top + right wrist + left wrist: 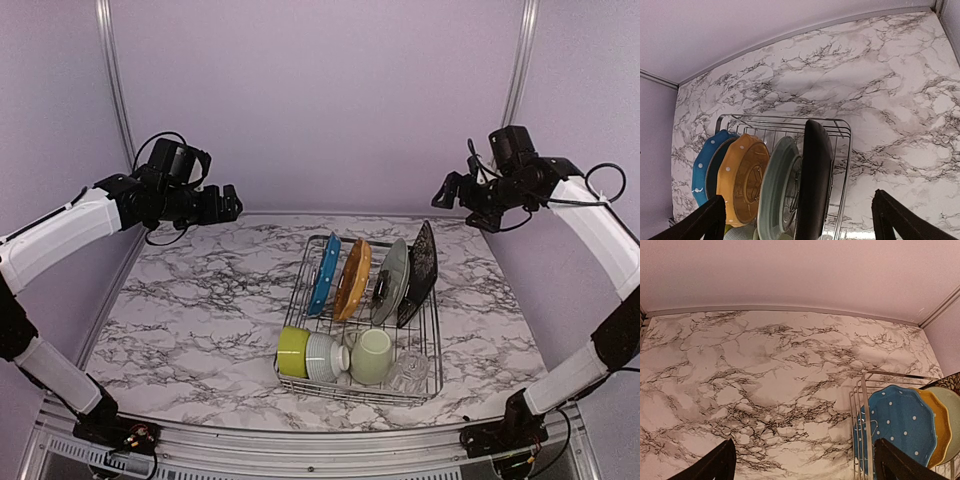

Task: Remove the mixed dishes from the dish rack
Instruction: Grab the plate from the dish rack.

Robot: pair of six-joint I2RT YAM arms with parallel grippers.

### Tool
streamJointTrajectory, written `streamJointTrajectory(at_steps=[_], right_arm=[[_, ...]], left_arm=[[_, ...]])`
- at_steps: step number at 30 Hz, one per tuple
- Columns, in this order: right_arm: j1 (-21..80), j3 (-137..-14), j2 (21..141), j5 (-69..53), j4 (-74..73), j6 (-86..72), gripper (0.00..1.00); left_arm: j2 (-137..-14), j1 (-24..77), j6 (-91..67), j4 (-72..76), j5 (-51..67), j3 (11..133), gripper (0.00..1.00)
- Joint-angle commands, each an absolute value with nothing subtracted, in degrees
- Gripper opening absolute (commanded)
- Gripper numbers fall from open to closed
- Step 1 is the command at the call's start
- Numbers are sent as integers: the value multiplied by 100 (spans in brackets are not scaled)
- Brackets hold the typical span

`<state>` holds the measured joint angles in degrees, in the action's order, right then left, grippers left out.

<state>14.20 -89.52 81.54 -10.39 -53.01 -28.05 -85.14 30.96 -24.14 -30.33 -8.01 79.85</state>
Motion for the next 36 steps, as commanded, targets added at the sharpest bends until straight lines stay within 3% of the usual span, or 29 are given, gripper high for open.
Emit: streamJointTrajectory(at_steps=[1, 7, 16, 24, 36], right_arm=[[1466, -8928, 8071, -1018, -5196, -2822, 98], [1462, -9366, 8205, -479, -5698, -2823, 98], [1506, -10000, 8672, -750, -6214, -2977, 98], [2264, -10737, 9339, 238, -7142, -3065, 95], [2388, -9944, 9299, 239, -6865, -3422, 81]], left_arm=[[-8500, 3085, -2457, -3003, -825, 7928, 99], [-8485, 3085, -2472, -3032, -904, 7926, 99], [-8488, 3085, -2466, -3091, -973, 7953, 99], [-8408, 3085, -2564, -3053, -1096, 7831, 99], [-8263, 3085, -2628, -2970, -1227, 7656, 99]])
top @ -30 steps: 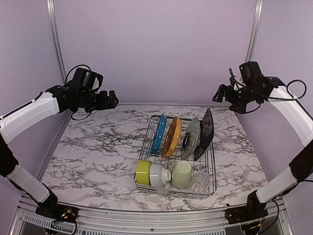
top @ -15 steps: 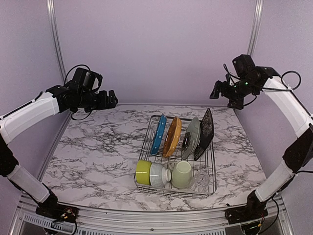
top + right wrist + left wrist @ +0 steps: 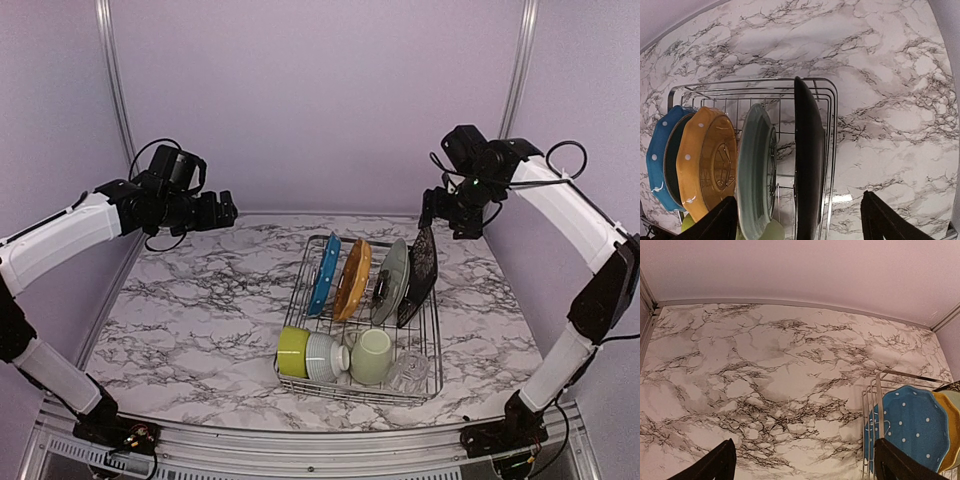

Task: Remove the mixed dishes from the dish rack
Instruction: Grab the plate from the dish rack.

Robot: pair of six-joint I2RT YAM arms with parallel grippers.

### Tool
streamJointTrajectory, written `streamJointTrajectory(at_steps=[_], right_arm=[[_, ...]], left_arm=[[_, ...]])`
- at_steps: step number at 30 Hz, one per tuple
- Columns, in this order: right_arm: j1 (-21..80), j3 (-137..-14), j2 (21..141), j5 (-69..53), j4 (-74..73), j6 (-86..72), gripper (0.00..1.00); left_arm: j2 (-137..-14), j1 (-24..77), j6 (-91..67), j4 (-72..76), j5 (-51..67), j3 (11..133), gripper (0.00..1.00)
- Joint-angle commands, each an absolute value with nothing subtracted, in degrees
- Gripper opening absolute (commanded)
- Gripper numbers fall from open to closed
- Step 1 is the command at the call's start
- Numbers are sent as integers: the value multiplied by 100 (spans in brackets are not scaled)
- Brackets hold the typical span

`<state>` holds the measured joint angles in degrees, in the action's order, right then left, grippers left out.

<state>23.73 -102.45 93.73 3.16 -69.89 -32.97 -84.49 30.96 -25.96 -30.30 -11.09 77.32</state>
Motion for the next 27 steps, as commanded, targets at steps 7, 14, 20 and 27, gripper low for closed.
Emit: streamJointTrajectory(at_steps=[7, 14, 20, 27], right_arm=[[2383, -9372, 9221, -180, -6438, -3627, 67], [2376, -8933, 9227, -158, -6206, -3680, 60], [2375, -8797, 9255, -184, -6047, -3766, 56], [2360, -8607, 9314, -329, -5804, -3847, 51]], left_arm=[[-8225, 3085, -2675, -2947, -1225, 7690, 99], [-8225, 3085, -2713, -2899, -1176, 7717, 99], [-8203, 3085, -2790, -2901, -1118, 7701, 99], [-8150, 3085, -2808, -2917, -1063, 7708, 99]])
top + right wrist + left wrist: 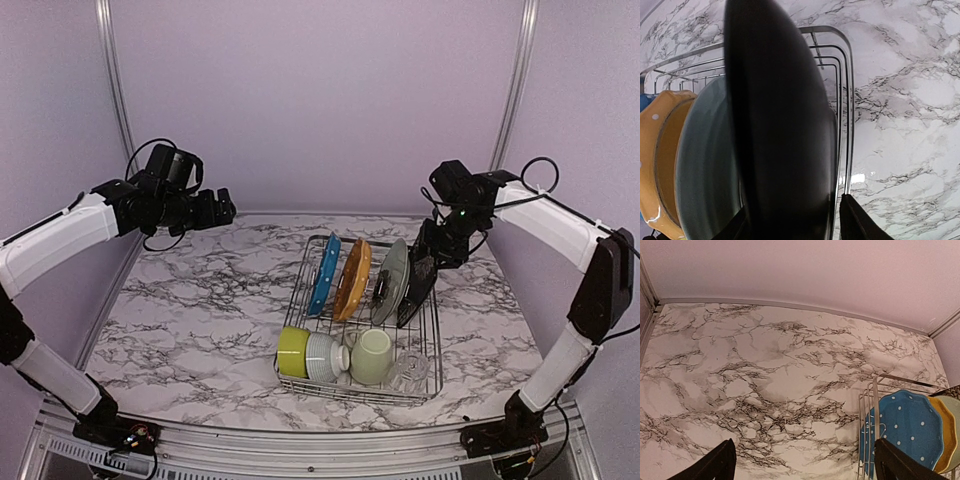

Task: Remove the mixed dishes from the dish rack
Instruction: Grab the plate from the dish rack.

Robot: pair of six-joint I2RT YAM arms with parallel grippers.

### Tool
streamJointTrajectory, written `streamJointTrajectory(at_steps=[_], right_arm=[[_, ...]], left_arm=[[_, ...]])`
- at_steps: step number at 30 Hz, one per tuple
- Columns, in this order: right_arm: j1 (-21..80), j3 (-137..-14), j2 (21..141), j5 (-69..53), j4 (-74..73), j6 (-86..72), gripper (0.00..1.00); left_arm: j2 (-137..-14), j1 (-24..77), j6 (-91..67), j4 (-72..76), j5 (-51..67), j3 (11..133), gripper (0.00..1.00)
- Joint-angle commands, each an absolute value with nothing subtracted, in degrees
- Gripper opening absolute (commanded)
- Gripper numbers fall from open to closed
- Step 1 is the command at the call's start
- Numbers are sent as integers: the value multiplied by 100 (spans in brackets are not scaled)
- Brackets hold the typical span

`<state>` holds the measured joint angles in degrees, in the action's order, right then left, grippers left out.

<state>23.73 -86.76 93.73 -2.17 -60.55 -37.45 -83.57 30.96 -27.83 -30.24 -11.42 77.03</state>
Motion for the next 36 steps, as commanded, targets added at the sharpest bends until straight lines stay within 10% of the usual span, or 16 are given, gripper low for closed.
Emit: streamJointTrajectory(at_steps=[1, 25, 36], right_arm=[[2357, -8605, 9328, -348, -5793, -3859, 50], [2356, -8507, 9594, -127, -5965, -3947, 39], [2358, -8731, 9557, -59, -6198, -3982, 19]], left_arm=[[-8143, 3085, -2811, -2931, -1056, 7722, 99], [-8089, 3085, -2822, -2936, -1090, 7636, 99], [-8137, 3084, -2804, -2884, -1114, 7659, 99]])
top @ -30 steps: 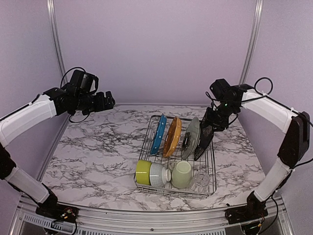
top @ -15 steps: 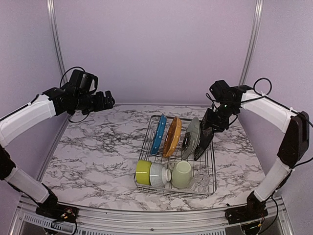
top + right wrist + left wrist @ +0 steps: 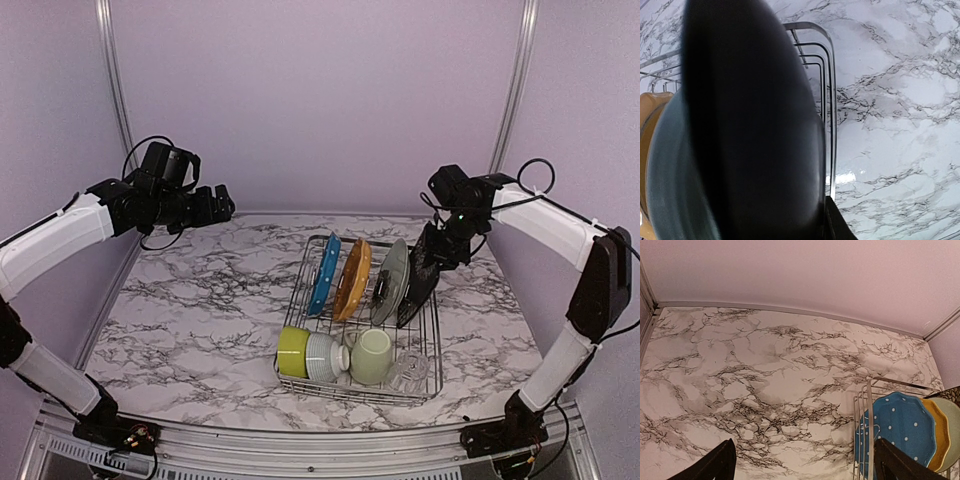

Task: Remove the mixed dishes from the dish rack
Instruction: Grab the plate from the dish rack.

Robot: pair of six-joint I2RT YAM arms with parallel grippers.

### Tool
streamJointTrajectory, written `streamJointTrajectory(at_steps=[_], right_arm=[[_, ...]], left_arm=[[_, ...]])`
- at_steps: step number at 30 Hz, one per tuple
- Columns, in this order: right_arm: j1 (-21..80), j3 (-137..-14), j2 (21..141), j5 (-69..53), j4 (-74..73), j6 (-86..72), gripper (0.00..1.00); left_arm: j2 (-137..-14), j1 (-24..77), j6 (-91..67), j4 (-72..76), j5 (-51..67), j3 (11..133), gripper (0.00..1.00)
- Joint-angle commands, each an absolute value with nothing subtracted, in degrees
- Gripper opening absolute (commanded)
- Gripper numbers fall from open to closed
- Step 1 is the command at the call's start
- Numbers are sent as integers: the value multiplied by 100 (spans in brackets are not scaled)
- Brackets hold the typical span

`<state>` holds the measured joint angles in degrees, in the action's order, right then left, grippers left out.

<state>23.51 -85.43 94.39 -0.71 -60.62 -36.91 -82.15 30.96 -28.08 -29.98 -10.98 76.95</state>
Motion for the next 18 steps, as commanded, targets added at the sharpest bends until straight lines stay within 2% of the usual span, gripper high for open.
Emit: streamJointTrajectory(at_steps=[1, 5, 7, 11, 12, 18], right_arm=[[2359, -8766, 9532, -39, -6238, -3991, 19], [2370, -8940, 9464, 217, -6417, -4025, 17], [2382, -9023, 9444, 299, -6490, -3997, 13], [2393, -9268, 9448, 485, -6724, -4007, 11], [2398, -9317, 9447, 532, -6766, -4000, 7], [2402, -9662, 9495, 708, -7059, -4035, 5]], left_arm=[[-8136, 3085, -2804, -2875, -1110, 7656, 99], [-8180, 3085, -2808, -2847, -1106, 7666, 99], [-8195, 3083, -2810, -2819, -1091, 7664, 99], [-8233, 3085, -2826, -2774, -1064, 7657, 99], [-8243, 3085, -2830, -2769, -1057, 7658, 99], [-8269, 3084, -2857, -2722, -1037, 7631, 99]])
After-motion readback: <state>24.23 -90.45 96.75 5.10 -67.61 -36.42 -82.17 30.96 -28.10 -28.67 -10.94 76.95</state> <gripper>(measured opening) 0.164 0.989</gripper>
